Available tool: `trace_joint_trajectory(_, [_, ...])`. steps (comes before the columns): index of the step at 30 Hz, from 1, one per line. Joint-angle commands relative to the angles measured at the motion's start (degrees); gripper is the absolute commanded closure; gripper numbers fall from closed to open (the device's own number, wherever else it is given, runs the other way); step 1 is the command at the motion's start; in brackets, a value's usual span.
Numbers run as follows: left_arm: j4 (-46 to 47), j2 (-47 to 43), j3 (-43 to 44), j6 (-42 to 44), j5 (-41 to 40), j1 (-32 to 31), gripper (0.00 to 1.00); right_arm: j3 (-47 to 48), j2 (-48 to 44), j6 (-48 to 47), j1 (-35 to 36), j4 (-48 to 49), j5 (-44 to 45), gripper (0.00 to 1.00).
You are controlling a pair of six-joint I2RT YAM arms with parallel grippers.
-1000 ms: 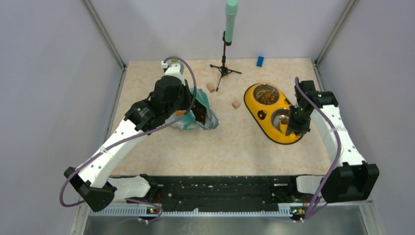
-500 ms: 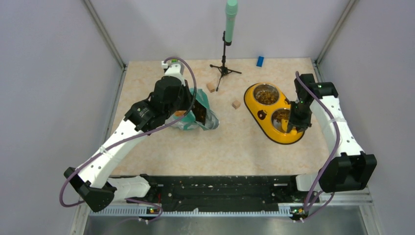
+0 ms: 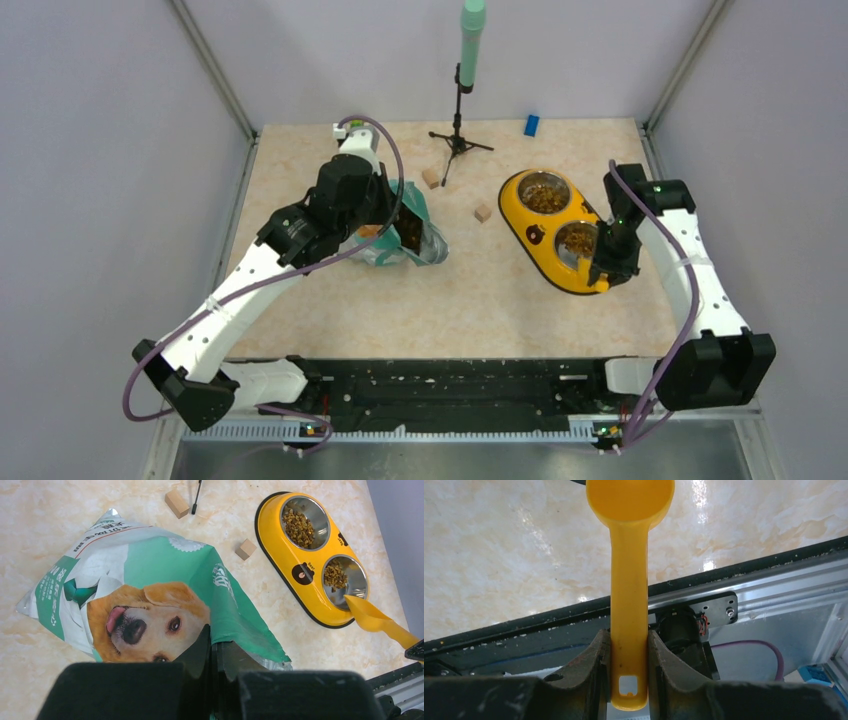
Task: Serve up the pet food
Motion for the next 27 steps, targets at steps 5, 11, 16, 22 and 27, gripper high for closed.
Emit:
trace_joint_trajectory(5, [4.41, 0.17, 0.85, 1.51, -2.61, 1.10, 1.00, 6.84, -2.66, 3.84, -0.67, -1.83, -0.94, 1.00])
trace_joint_trajectory(11, [4.44, 0.00, 0.72, 1.40, -2.47, 1.05, 1.00, 2.42, -4.47, 4.61, -0.64, -0.65, -3.30, 1.00])
trace_joint_trajectory(16, [4.21, -0.11, 1.18, 1.73, -2.93, 1.10, 1.00, 1.84, -5.96, 4.23, -0.60, -2.05, -2.25, 1.00])
trace_joint_trajectory(22, [3.28, 1.00, 2.84, 2.32, -2.96, 1.09, 1.00, 7.58, -6.08, 2.21, -0.65, -1.59, -6.57, 1.00])
trace_joint_trajectory(27, [3.38, 0.76, 2.97, 3.84, -2.54, 1.10, 1.00, 9.39, -8.16, -4.08, -0.65, 2.02, -14.93, 1.00])
